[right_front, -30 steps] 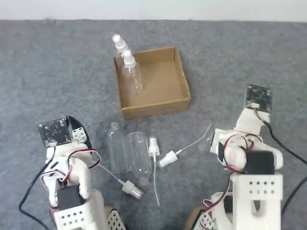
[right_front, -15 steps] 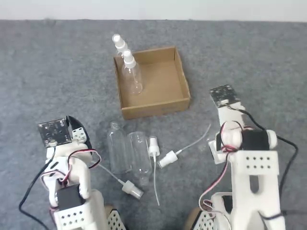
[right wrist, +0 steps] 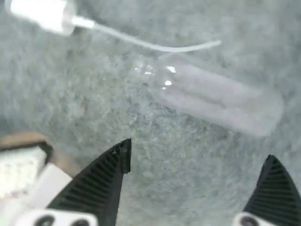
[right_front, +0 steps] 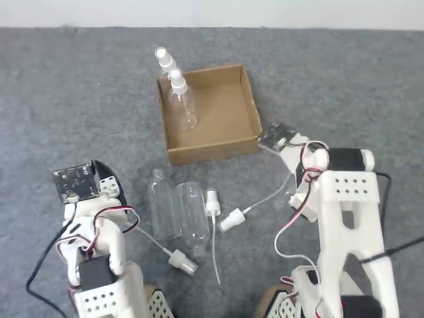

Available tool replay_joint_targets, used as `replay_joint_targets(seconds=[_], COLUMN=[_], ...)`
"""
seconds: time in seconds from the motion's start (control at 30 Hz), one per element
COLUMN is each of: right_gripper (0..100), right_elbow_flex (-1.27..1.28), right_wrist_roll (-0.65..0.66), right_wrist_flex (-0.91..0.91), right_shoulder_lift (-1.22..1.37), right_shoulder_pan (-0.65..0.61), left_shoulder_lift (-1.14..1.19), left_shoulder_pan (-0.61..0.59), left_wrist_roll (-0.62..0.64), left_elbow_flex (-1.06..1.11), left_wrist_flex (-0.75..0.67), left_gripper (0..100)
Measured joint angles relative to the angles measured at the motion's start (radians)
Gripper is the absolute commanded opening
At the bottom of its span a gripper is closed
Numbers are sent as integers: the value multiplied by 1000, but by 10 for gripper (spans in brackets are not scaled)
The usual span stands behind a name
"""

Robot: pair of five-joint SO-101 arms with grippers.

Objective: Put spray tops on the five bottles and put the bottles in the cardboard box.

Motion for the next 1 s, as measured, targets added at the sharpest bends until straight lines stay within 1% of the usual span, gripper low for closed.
replay_joint_targets(seconds=[0.17,0.23,0.33,0.5,0.63,1.0], right_gripper=[352,353,354,354,354,354], right_elbow_flex=[0,0,0,35,115,239], right_wrist_roll=[210,270,322,379,387,387], right_wrist_flex=[-8,-32,-80,-163,-242,-437], right_shoulder_lift=[11,11,14,17,17,40], right_shoulder_pan=[0,-2,-2,-3,-44,-61], left_shoulder_lift=[0,0,0,0,0,0], left_shoulder_pan=[0,0,0,0,0,0], left_wrist_roll=[0,0,-18,-31,-31,-35], left_elbow_flex=[0,0,0,0,0,0], left_wrist_flex=[0,0,0,0,0,0], left_gripper=[13,13,13,13,13,13])
